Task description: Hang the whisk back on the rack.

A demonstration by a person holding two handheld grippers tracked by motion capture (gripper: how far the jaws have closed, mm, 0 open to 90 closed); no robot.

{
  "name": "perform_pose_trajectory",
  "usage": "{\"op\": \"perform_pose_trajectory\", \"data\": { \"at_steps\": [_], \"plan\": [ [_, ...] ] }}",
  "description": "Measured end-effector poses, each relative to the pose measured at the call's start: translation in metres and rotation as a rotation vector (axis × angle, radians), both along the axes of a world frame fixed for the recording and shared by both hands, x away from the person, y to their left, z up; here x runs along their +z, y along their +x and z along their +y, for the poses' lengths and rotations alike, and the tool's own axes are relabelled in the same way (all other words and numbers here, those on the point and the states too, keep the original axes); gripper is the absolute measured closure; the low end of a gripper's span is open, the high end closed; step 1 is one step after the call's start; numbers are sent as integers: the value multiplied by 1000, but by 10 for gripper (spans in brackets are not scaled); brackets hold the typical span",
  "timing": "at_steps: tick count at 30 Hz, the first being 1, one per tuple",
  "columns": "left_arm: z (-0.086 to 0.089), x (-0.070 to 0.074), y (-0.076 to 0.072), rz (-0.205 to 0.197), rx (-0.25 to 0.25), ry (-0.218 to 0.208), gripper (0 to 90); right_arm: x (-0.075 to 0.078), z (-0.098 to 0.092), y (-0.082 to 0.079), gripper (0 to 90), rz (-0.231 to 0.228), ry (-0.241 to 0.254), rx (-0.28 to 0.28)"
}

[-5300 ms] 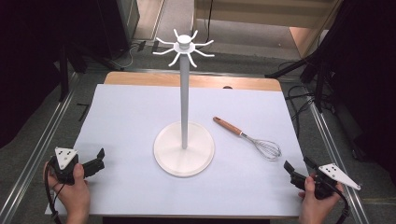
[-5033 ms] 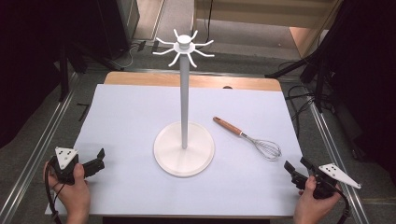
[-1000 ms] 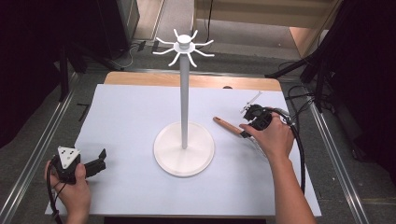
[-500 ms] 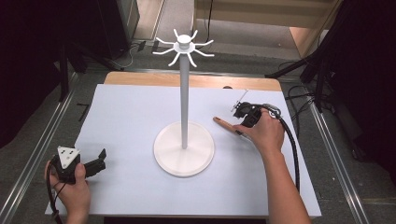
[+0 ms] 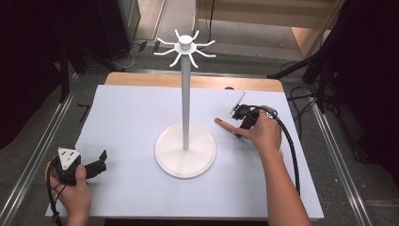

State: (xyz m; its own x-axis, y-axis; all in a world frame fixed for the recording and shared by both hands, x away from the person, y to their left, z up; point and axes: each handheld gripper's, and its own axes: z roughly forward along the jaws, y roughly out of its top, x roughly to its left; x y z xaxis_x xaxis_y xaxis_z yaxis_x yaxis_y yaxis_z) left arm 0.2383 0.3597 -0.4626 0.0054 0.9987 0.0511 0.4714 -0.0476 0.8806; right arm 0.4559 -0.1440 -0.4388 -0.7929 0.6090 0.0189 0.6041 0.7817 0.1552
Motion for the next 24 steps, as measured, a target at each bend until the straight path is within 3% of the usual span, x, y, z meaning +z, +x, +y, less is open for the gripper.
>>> {"op": "perform_pose_trajectory", "data": {
  "at_steps": [5,10,14,16,19,24],
  "plan": [
    [0,0,0,0,-1,4,1,-3,1,1,686,7,-9,-18],
    [0,0,0,-1,0,2,0,-3,2,3,651,38,0,-91],
    [-1,0,0,1,0,5,1,-3,10,3,665,50,-39,-130],
    [0,0,0,2,-1,4,1,-3,13,6,692,59,-76,-120],
    [0,0,0,2,-1,4,1,-3,15,6,700,52,-84,-106],
    [0,0,0,2,-1,3,1,-1,14,-1,703,10,-54,-112]
  ]
}}
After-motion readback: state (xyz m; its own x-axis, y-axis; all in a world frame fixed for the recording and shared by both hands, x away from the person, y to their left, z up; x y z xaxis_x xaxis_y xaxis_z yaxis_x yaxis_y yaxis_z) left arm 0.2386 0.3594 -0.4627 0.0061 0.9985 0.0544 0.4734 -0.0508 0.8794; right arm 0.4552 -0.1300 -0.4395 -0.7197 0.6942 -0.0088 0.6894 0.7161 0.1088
